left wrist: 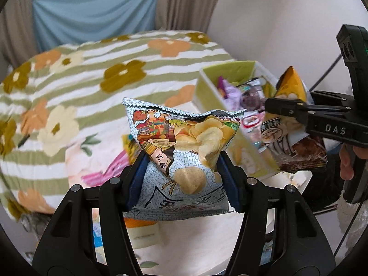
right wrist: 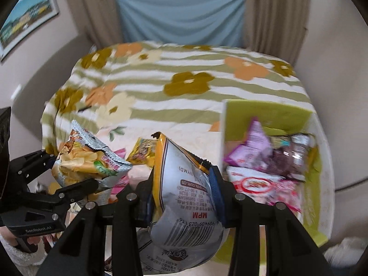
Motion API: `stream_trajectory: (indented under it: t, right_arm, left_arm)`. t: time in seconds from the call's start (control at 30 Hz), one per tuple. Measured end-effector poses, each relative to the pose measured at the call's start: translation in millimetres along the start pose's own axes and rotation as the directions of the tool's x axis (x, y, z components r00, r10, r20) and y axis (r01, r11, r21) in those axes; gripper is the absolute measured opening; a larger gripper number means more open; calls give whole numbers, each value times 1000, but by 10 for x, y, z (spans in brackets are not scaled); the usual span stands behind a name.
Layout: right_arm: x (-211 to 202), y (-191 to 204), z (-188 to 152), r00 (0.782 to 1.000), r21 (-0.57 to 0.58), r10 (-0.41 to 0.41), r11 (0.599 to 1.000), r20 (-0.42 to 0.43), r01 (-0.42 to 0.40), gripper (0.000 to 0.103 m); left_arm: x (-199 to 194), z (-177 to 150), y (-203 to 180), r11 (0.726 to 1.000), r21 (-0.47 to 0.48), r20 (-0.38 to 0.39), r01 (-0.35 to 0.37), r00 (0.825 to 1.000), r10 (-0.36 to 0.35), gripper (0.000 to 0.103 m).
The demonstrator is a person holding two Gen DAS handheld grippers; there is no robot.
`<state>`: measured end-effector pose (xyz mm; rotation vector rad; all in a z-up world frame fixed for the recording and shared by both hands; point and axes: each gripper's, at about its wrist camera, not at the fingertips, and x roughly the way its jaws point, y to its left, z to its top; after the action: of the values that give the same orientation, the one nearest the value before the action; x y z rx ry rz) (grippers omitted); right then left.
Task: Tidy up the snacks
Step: 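Carry both bags over the yellow box and open both tools to drop them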
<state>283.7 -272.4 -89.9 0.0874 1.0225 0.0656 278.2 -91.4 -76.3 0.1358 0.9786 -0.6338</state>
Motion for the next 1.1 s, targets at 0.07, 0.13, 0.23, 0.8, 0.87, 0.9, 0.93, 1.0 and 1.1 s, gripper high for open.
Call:
stream_trajectory:
  t: [0.07,0.13,0.23,0.8,0.87,0.9,0.93,1.0,1.1]
  right_arm:
    - [-158,-190,-33,1000,41,-22,999,21,21,39]
    - [-270,-356,-73,998,65,-43,997,35,41,39]
    - [-425,-678,-160,996,103,-71,993,48,66,39]
    - [-456,-2280,-453,999,155,6,988,49,-14,39]
    - [-429,-2397,-461,999,157,18,987,41,-24,39]
    - [-421,-2451,-465,999,157,21,987,38,-27,39]
    - [-414,-2507,-467,999,155,26,987,34,-31,39]
    - [-401,-2562,-470,998,150,41,988,36,-46,39]
    - [-383,-2596,-468,998,132,54,990,45,-60,39]
  left_arm:
    - [10,72,-131,1000,7,8,15,1000,-15,57]
    - [27,152,-325,1000,11,19,29,999,-29,57]
    - [76,215,-601,999,5,35,41,999,-41,57]
    - [1310,491,-2171,995,-93,-12,29,999,-30,59]
    - [1415,474,-2262,996,-90,-26,-3,1000,0,77]
    - [1452,458,-2296,996,-90,-36,-24,999,21,84]
    - [1462,440,-2307,995,-92,-37,-38,999,35,94]
    - [1433,392,-2296,993,-104,-24,-53,998,51,94]
    - [1342,331,-2253,989,-114,-15,-93,996,92,94]
